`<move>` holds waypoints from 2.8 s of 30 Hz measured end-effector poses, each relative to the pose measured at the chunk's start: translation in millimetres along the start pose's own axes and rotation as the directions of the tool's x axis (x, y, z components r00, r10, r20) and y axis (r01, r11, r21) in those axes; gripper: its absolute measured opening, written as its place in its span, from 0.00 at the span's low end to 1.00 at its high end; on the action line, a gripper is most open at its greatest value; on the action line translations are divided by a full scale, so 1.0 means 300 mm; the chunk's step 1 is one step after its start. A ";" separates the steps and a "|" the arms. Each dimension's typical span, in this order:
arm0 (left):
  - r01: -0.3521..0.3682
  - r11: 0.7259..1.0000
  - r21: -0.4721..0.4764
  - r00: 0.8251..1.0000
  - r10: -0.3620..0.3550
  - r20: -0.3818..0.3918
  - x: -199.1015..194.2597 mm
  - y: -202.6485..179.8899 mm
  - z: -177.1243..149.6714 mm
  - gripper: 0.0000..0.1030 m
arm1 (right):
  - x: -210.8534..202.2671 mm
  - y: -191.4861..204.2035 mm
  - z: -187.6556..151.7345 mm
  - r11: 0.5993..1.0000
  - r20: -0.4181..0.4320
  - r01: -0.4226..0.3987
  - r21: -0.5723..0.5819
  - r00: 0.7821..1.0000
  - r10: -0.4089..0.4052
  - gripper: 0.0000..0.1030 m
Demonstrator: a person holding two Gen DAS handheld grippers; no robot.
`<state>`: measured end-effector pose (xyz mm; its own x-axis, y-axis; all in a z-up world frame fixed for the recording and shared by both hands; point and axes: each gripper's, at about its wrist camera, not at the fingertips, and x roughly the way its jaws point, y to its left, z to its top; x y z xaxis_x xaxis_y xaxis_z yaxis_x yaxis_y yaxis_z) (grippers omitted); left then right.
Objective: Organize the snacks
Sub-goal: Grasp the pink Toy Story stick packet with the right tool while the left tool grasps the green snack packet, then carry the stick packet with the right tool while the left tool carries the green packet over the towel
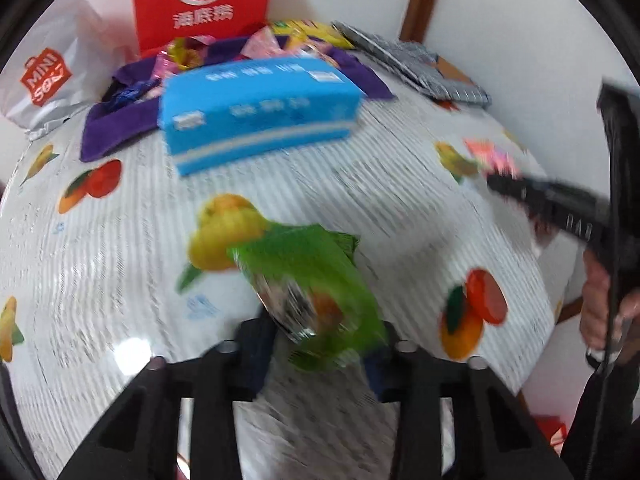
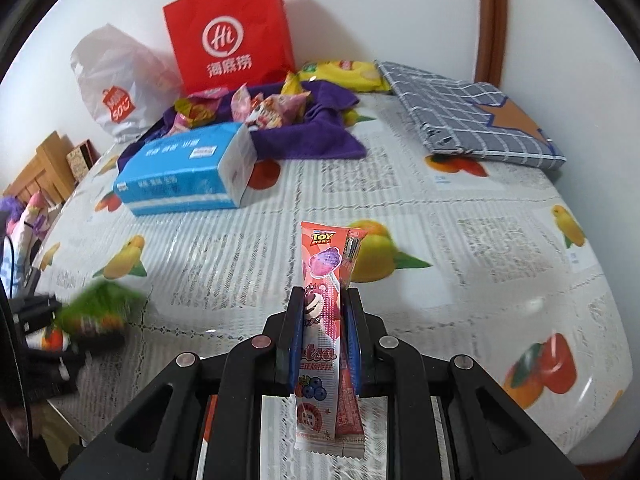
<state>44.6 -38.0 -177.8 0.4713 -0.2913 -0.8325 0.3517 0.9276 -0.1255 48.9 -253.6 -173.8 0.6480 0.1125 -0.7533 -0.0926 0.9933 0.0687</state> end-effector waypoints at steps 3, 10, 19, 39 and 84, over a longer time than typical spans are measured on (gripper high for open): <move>-0.019 0.999 -0.036 0.999 0.020 0.031 0.004 0.070 0.026 0.28 | 0.044 0.028 0.011 1.000 -0.011 -0.010 -0.013 1.000 0.010 0.19; -0.054 0.994 -0.093 0.996 0.060 0.064 0.042 0.190 0.055 0.37 | 0.152 0.088 0.073 0.999 -0.026 -0.038 -0.036 0.999 0.037 0.19; -0.055 0.993 -0.107 0.991 0.068 0.116 0.041 0.217 0.079 0.58 | 0.199 0.120 0.113 0.997 -0.011 -0.045 -0.059 0.999 0.044 0.20; -0.117 0.980 -0.163 0.978 0.142 0.153 0.069 0.232 0.087 0.35 | 0.220 0.116 0.104 0.998 0.012 -0.021 -0.057 1.000 0.022 0.22; -0.081 0.968 -0.237 0.971 0.130 0.199 0.060 0.457 0.843 0.35 | 0.443 0.248 0.917 0.973 0.045 -0.160 -0.164 0.984 0.170 0.23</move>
<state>305.8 24.9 -73.6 0.6646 -0.2092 -0.7173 0.1104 0.9770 -0.1826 336.2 -157.9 -88.8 0.6563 0.2807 -0.7003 -0.3185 0.9445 0.0801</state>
